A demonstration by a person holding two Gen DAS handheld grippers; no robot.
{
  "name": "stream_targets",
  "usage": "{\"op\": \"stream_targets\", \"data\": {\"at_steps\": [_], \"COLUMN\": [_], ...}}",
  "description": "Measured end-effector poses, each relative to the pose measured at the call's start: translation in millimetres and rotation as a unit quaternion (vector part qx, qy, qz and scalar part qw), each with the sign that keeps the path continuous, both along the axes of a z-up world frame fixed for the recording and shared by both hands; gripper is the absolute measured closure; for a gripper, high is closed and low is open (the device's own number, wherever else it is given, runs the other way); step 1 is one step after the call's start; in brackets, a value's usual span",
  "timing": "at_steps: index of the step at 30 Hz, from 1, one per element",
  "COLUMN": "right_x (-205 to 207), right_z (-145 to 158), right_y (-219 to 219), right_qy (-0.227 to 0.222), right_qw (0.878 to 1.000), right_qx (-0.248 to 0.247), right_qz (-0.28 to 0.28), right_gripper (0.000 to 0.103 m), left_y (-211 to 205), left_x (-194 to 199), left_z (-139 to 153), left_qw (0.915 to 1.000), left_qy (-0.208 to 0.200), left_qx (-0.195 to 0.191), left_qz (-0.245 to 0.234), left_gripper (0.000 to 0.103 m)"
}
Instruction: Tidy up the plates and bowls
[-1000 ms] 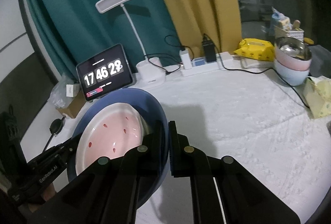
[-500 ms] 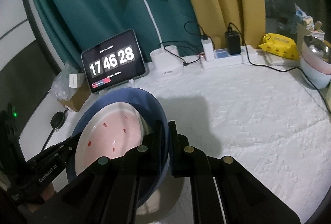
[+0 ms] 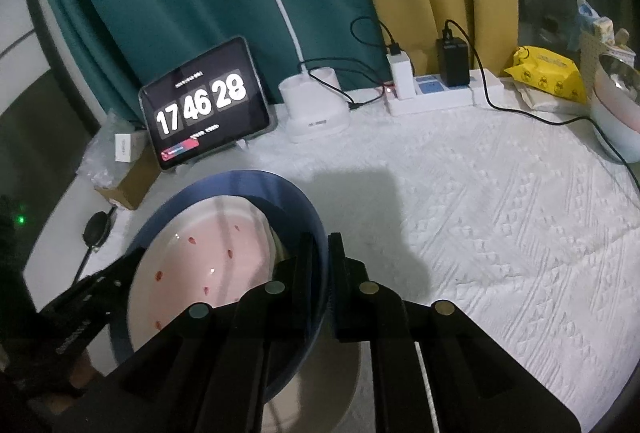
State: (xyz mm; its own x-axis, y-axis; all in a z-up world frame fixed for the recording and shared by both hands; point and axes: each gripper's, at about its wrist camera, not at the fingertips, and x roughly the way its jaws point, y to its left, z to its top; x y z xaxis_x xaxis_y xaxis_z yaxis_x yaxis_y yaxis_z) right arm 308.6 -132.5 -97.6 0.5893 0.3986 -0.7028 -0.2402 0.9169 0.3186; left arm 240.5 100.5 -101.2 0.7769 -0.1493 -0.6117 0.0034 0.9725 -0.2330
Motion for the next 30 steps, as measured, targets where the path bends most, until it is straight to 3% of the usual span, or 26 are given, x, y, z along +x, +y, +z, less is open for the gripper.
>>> {"op": "stream_targets", "data": {"at_steps": [12, 18, 27, 30], "right_x": [1, -7, -24, -32], "right_z": [-2, 0, 15, 17], "right_y": [-3, -6, -19, -22], "right_qy": [0.002, -0.006, -0.025, -0.027], "right_qw": [1.000, 1.000, 0.999, 0.999], "right_qx": [-0.002, -0.021, -0.023, -0.023], "right_qz": [0.002, -0.005, -0.008, -0.006], "right_gripper": [0.091, 0.085, 0.084, 0.083], "left_y": [4, 0, 1, -2], "left_x": [-1, -11, -32, -39], "left_z": [1, 9, 11, 12], "left_qw": [0.9998, 0.9998, 0.9993, 0.9994], "left_qy": [0.000, -0.013, -0.014, -0.015], "left_qx": [-0.019, -0.001, -0.017, -0.013], "left_qz": [0.005, 0.018, 0.029, 0.027], "left_gripper": [0.085, 0.082, 0.055, 0.055]}}
